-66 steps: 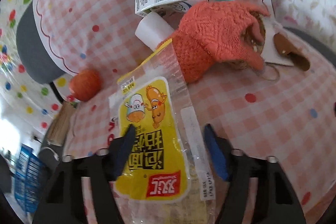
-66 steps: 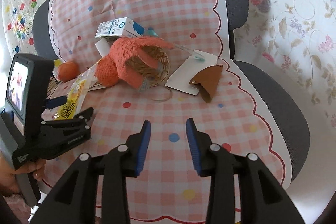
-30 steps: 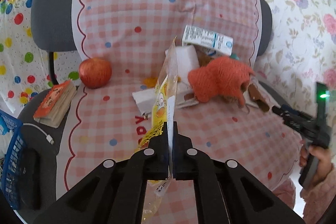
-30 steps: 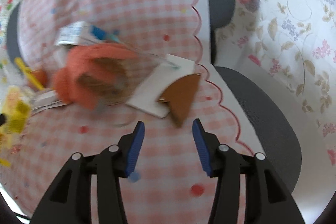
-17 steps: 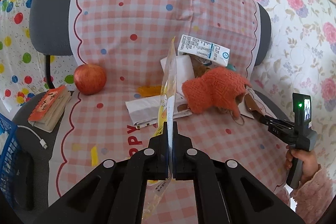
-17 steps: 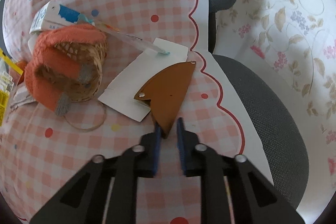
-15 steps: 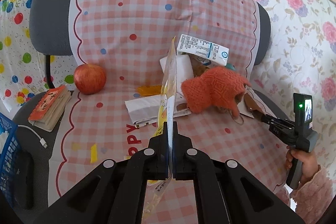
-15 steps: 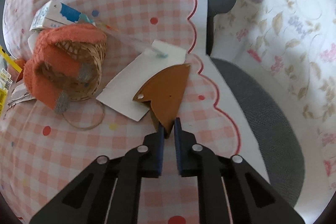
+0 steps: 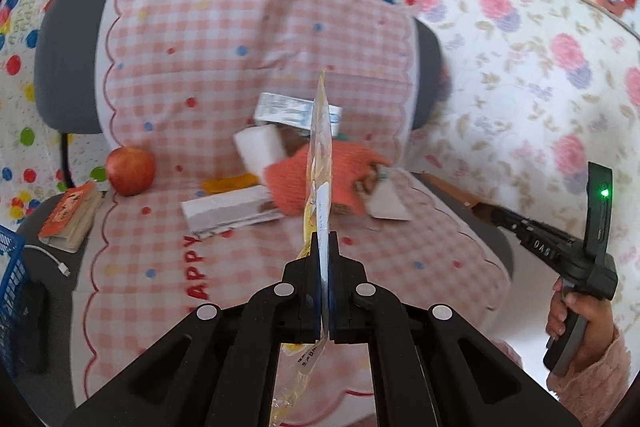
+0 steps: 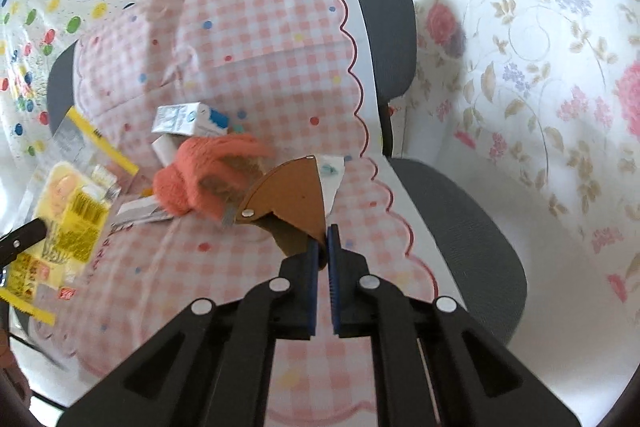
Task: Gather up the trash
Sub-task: 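Carry both items to the pink bin and release them inside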
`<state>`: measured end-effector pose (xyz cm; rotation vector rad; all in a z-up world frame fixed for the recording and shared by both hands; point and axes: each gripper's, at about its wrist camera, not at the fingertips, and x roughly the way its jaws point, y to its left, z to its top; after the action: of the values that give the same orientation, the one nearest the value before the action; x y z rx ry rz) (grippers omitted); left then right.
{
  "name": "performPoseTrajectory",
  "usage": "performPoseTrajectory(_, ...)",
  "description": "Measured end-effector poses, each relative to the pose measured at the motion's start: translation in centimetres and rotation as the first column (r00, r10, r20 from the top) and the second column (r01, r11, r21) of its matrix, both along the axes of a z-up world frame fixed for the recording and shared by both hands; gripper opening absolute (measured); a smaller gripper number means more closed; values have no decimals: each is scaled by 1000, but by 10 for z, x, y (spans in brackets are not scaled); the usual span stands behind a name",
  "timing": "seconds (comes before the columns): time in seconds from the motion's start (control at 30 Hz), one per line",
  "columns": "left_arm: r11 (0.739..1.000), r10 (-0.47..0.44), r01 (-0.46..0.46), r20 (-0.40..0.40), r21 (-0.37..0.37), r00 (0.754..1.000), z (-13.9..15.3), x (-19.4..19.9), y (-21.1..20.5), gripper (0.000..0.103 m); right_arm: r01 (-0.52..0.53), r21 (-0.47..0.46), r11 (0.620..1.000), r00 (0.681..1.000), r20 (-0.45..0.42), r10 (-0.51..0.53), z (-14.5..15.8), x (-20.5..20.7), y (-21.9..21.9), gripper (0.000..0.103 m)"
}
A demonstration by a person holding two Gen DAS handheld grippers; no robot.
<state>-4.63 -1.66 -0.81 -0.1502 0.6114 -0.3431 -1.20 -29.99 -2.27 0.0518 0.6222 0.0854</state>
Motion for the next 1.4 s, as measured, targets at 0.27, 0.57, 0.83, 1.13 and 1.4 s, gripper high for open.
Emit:
performPoseTrajectory(0.27, 988, -150, 150, 2, -32, 989, -2, -25, -42, 2, 17, -11, 1000, 1000, 10, -17, 8, -63, 0, 5)
performPoseTrajectory(0.57, 939, -343, 343, 5, -30, 939, -6, -54, -102, 2, 124, -59, 990, 992, 45, -122, 22, -132, -22, 5)
performPoseTrajectory(0.83, 854, -520, 520, -32, -4, 854, -23, -83, -166, 3, 243, -84, 967, 969, -19, -245, 3, -193, -49, 5)
performPoseTrajectory(1.13, 751, -658, 660, -94, -11, 747, -49, -106, -227, 3, 346, -89, 934, 927, -120, -355, -25, -240, -80, 5)
performPoseTrajectory(1.4, 703, -705, 711, -148, -16, 693, -68, -106, -265, 3, 407, -75, 910, 891, -186, -414, -45, -252, -105, 5)
